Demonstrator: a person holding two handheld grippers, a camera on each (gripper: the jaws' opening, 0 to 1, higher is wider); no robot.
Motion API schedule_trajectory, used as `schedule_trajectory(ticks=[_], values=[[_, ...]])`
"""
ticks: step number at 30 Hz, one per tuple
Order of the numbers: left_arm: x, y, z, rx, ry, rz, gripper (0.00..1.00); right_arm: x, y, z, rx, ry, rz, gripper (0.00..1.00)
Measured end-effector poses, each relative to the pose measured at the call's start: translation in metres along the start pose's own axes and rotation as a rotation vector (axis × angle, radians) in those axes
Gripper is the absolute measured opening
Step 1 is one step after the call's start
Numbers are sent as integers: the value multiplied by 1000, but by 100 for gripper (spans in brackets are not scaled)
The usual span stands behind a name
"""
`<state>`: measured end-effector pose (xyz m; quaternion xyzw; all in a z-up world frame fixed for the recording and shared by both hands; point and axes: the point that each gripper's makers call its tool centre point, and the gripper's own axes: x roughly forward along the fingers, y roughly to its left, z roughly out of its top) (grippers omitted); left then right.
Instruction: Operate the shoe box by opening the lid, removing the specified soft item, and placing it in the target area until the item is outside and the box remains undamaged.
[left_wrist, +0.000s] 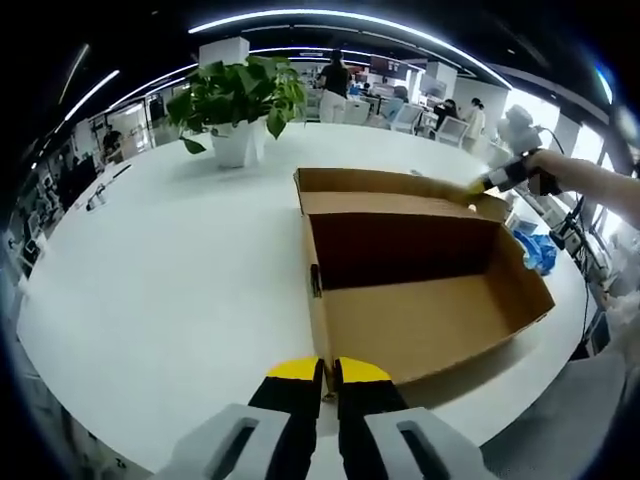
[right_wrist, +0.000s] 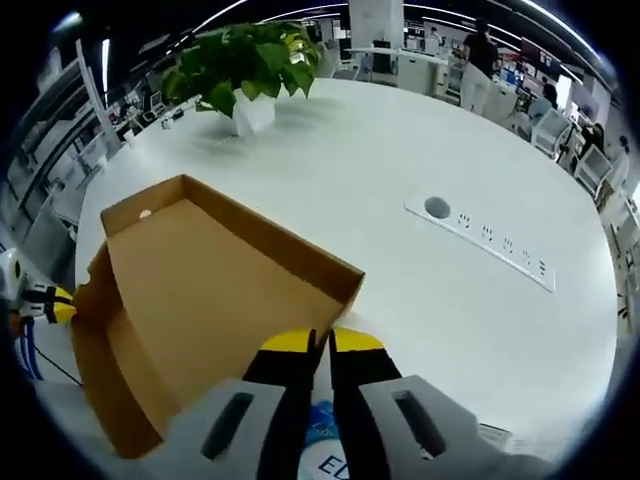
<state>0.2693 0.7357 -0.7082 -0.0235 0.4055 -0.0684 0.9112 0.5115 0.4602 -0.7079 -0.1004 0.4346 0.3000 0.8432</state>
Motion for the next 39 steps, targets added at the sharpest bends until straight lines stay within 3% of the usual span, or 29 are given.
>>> schedule_trajectory(ticks=[27,39], values=[[0,-1,0,18,10,3,4,-58,15,29,-41,-146,4,1],[0,-1,0,15,5,5,4,-85,27,31,-30,-232,16,0]])
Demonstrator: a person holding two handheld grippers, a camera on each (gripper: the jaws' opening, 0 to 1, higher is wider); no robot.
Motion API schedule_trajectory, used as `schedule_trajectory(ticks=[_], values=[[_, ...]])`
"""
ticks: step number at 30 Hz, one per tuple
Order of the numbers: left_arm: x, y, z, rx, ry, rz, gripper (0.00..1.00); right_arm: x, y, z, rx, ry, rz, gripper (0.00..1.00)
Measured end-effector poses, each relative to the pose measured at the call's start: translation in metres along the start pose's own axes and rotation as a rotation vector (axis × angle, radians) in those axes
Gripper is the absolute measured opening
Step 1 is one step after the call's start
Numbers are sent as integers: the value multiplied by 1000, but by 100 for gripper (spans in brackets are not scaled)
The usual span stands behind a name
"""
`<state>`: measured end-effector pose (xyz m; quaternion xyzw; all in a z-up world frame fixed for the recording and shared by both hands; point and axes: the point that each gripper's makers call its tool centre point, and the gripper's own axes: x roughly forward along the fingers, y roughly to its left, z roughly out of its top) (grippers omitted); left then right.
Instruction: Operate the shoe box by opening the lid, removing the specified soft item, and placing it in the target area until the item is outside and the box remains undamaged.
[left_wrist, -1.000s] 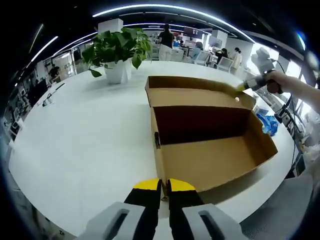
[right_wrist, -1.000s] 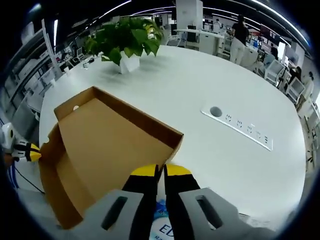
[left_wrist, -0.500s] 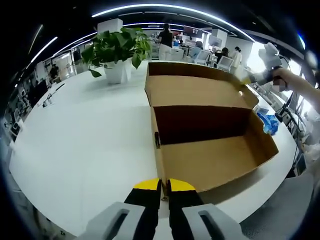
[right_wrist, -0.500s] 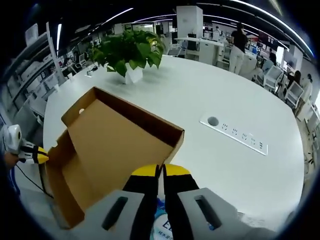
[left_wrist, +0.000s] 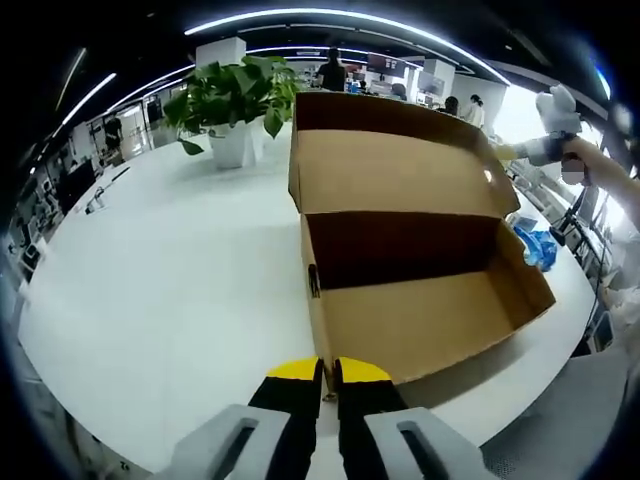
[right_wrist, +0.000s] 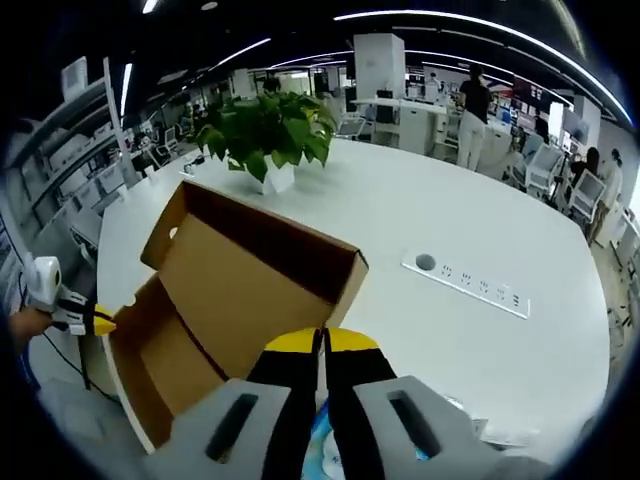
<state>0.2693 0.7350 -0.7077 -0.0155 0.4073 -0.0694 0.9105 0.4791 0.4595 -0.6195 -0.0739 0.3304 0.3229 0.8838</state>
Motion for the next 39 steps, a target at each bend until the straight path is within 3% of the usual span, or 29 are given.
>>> schedule_trajectory(ticks=[21,39], values=[[-2,-2,0,5,-14,-16,5,-44,26,-10,-12,-83,21,0],[-3,-3,0,5,-32,-13,6,-68,49,-32,16,-136,18,0]])
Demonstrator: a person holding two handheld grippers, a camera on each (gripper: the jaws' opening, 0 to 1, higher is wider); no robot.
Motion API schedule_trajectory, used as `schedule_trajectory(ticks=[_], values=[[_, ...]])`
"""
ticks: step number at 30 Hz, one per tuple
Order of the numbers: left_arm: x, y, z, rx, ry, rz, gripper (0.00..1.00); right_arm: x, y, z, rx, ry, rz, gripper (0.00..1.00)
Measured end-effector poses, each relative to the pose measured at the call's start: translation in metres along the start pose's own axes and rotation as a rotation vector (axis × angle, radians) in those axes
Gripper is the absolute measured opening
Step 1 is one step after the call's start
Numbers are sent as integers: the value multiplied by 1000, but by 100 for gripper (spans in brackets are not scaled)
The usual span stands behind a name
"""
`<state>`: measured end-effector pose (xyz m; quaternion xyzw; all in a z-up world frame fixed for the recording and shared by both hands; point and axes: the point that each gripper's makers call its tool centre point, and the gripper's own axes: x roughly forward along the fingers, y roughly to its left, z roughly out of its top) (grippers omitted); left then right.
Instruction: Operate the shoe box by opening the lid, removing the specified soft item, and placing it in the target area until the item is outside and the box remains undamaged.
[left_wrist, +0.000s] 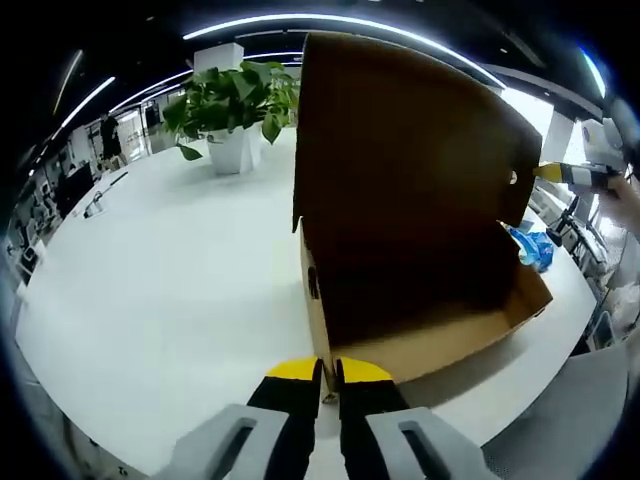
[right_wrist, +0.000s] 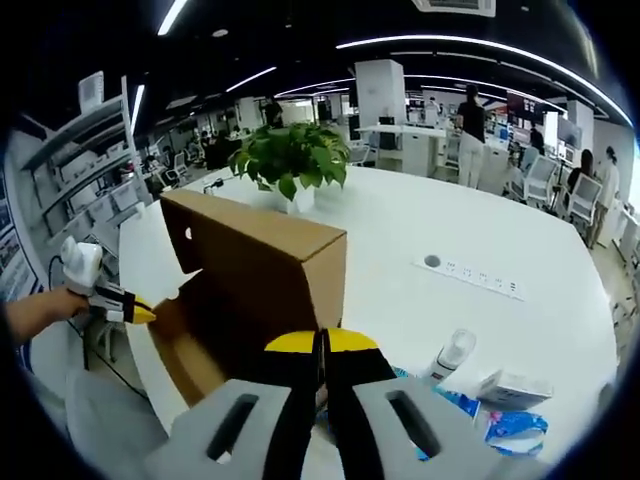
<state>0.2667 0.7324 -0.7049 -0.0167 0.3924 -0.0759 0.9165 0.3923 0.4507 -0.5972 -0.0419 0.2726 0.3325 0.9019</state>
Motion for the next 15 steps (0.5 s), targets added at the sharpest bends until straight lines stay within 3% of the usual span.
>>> schedule_trajectory(ticks=[9,15], values=[[-8,-4,-1,10,-10,-9,13,-12,11,-14,32,-36,-11,0],[-18,-5,11,26,-51,-3,18,-20,15,-19,31,-59,-15,0]])
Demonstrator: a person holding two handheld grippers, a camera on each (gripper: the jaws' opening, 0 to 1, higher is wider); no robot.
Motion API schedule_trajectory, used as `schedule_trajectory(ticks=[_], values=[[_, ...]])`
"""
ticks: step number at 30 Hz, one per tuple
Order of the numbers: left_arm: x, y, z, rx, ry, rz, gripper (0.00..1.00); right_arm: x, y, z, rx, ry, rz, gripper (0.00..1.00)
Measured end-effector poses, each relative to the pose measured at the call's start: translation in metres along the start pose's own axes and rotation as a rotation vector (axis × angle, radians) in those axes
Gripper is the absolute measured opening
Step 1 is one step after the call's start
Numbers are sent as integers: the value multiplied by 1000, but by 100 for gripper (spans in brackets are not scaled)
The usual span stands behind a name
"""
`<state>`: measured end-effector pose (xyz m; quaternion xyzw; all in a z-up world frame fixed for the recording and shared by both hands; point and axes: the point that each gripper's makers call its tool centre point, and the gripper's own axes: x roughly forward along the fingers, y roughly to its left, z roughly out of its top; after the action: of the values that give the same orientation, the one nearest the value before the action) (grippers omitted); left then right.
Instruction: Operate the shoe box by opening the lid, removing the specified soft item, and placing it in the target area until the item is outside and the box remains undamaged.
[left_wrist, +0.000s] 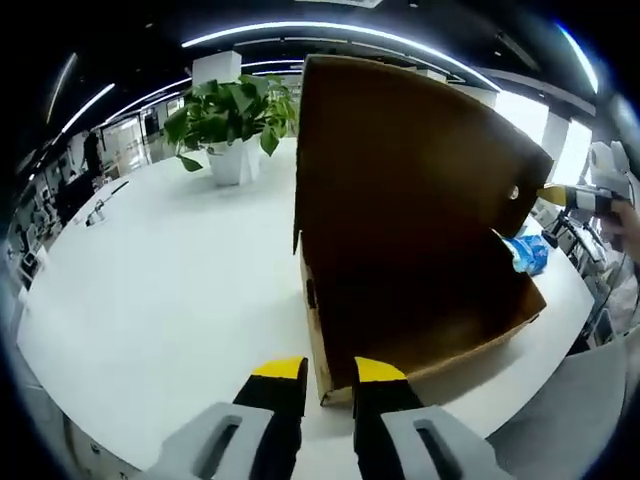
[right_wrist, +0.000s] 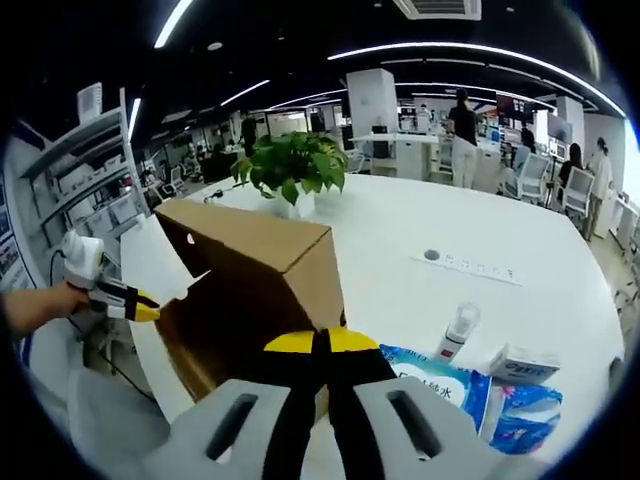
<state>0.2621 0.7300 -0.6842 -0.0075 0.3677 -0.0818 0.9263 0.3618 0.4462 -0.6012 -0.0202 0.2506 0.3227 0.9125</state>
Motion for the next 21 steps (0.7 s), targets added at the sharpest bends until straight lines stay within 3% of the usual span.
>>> schedule_trajectory(ticks=[16,21], values=[[-17,7,27,17,-96,7,24,-11,12,-21,-1,-22,-1,1],[-25,7,35,57,-123,9,27,-11,15,-26,-8,-24,-3,2]])
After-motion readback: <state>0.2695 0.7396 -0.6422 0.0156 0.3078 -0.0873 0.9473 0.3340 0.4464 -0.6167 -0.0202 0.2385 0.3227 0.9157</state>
